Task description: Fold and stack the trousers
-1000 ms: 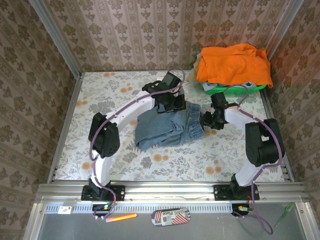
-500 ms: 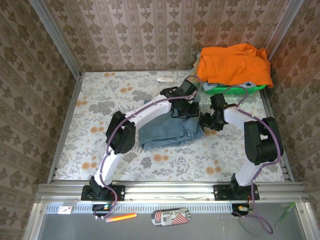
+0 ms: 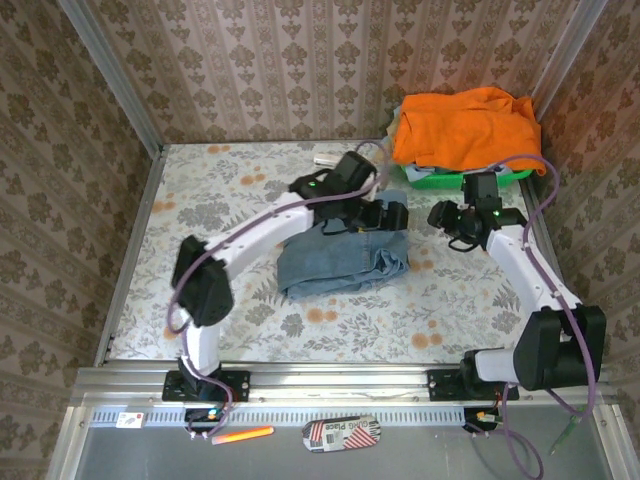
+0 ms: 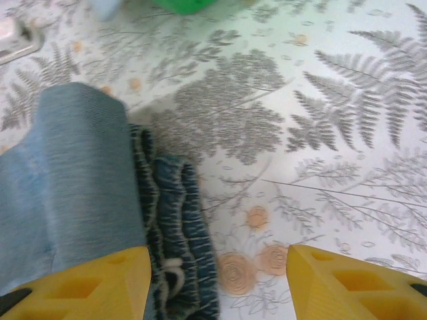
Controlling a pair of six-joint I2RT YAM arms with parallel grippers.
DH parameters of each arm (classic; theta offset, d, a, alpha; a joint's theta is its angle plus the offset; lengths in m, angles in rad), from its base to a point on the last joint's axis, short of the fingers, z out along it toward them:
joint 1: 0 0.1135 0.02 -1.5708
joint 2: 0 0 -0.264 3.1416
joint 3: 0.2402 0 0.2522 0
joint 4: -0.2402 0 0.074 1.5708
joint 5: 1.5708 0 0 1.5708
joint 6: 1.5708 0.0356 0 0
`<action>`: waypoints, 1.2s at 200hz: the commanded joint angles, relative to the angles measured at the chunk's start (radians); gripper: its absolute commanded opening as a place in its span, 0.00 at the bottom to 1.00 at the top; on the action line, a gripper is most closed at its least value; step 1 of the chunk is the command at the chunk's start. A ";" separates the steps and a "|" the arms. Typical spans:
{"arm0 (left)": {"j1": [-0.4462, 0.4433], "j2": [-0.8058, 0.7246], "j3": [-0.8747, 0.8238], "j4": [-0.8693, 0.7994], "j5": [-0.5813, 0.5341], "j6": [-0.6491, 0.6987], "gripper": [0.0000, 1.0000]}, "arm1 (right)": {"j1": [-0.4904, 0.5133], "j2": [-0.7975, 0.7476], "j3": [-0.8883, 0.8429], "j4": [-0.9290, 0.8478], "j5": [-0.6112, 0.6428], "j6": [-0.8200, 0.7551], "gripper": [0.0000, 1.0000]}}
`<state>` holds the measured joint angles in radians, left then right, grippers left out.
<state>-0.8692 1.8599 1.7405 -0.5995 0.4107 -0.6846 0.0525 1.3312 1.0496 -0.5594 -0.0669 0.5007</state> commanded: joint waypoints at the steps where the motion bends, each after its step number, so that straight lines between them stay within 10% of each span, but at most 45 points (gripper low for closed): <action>1: 0.068 -0.082 -0.170 0.022 -0.041 0.036 0.86 | 0.129 0.047 0.090 -0.064 0.018 0.008 0.55; 51: 0.173 -0.149 -0.498 0.191 -0.066 0.017 0.83 | 0.287 0.193 0.229 -0.014 -0.095 0.067 0.17; 88: 0.236 -0.092 -0.651 0.347 -0.038 -0.012 0.79 | 0.258 0.234 0.019 0.039 -0.104 0.071 0.01; 148: 0.286 -0.186 -0.984 0.693 0.035 -0.121 0.75 | 0.199 0.364 -0.180 0.100 -0.147 0.058 0.05; 240: 0.245 -0.394 -0.781 0.392 0.039 0.029 0.77 | 0.246 0.019 -0.012 -0.167 -0.196 0.025 0.13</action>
<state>-0.5892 1.5066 0.8799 -0.0731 0.4839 -0.7399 0.2642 1.3819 1.0573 -0.6292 -0.2375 0.5274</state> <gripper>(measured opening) 0.766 0.131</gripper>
